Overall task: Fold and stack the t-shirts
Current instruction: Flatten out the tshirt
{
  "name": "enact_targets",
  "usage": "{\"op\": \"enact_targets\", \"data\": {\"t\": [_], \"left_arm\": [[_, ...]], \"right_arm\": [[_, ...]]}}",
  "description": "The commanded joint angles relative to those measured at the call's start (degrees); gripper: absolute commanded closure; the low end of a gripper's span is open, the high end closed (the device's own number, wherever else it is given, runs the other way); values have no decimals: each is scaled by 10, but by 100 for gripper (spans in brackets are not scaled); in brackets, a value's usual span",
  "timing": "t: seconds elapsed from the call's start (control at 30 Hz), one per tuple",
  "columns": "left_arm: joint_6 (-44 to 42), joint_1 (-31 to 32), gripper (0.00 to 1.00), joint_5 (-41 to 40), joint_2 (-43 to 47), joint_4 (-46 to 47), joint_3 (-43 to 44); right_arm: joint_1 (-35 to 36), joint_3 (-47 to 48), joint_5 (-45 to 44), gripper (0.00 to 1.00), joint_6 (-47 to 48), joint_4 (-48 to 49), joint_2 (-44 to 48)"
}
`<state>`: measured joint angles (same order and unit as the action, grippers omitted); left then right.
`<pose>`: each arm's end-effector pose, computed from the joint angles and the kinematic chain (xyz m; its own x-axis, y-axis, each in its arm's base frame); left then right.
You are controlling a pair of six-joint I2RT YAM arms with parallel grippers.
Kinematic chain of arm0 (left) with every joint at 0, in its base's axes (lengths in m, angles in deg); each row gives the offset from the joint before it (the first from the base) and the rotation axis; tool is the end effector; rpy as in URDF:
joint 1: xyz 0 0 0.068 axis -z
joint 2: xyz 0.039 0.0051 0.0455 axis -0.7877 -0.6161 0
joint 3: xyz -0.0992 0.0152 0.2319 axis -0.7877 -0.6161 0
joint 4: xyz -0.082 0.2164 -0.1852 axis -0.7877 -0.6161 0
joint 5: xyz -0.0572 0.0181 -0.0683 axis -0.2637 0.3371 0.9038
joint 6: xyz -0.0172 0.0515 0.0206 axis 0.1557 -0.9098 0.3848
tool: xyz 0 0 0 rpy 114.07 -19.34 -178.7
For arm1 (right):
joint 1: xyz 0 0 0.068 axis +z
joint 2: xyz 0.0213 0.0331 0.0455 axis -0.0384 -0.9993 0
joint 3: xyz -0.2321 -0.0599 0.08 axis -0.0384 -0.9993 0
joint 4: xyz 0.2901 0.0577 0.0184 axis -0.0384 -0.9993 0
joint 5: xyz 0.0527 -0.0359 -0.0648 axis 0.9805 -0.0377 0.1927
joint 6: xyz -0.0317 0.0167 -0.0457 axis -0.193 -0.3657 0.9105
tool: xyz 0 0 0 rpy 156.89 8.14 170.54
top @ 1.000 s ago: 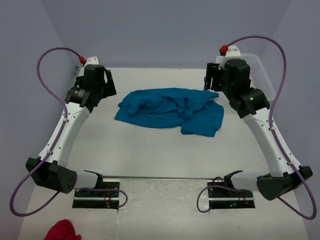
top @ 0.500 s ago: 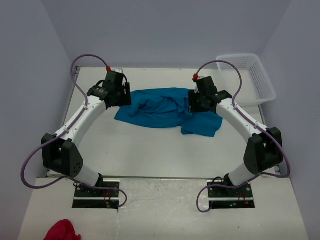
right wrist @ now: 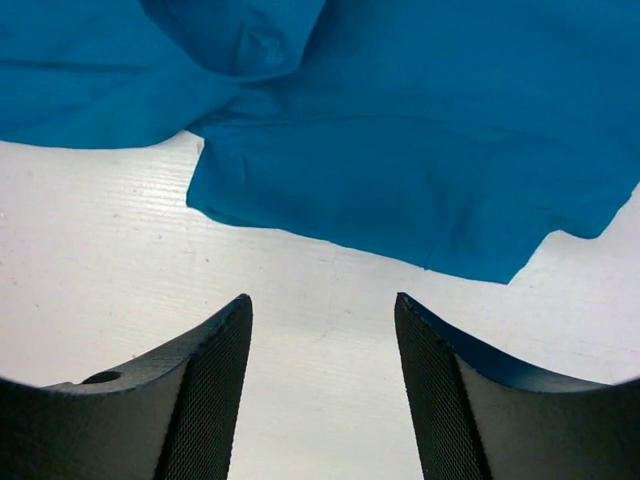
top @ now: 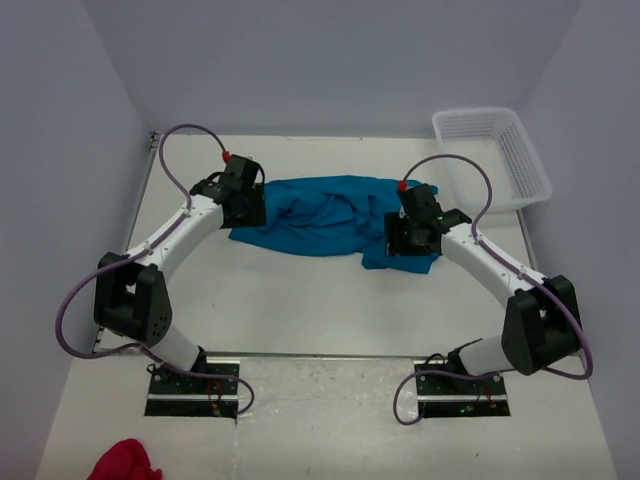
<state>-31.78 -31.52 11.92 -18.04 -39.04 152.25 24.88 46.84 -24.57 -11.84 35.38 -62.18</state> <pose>0.3476 -0.1190 0.2289 -0.8249 -0.1378 -0.5483 -0.1455 0.9889 -0.0297 0.3012 0.1238 0.1967 -0.8656 0.0012 -0.5007 -0.0771 0.9877 0.1358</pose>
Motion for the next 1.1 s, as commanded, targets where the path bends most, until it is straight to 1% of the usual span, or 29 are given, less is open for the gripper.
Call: {"op": "enact_targets", "data": {"t": [0.0, 0.07, 0.2, 0.3, 0.53, 0.6, 0.63, 0.8, 0.9, 0.97, 1.03, 1.07], "left_arm": [[13, 1, 30, -21, -13, -1, 0], [14, 1, 30, -23, -21, -3, -2], [17, 1, 30, -19, -17, 7, -12], [12, 0, 30, -22, -18, 7, -9], [8, -2, 29, -20, -19, 10, -4], [4, -2, 28, -19, -20, 10, -5], [3, -3, 29, -18, -20, 10, -5], [-9, -8, 28, -18, -12, 14, -8], [-15, -12, 28, -13, -6, 19, -6], [-19, -15, 28, -9, -3, 20, -6], [-21, -16, 28, -4, -2, 23, -7], [-24, -16, 28, -3, -1, 24, -10]], "right_arm": [[19, 8, 21, 39, -14, 11, -18], [43, 16, 14, 37, -18, 11, -36], [66, 33, 3, 37, -33, 11, -78], [66, 40, 1, 36, -33, 14, -98], [65, 80, -21, 36, -7, -14, -159], [66, 95, -35, 37, -7, -21, -182], [66, 100, -36, 41, -7, -24, -189], [66, 122, -46, 43, -11, -36, -228], [66, 123, -47, 50, -15, -34, -237], [65, 124, -48, 69, -17, -33, -240], [67, 123, -63, 93, -21, -31, -235], [68, 118, -67, 100, -21, -27, -229]]}}
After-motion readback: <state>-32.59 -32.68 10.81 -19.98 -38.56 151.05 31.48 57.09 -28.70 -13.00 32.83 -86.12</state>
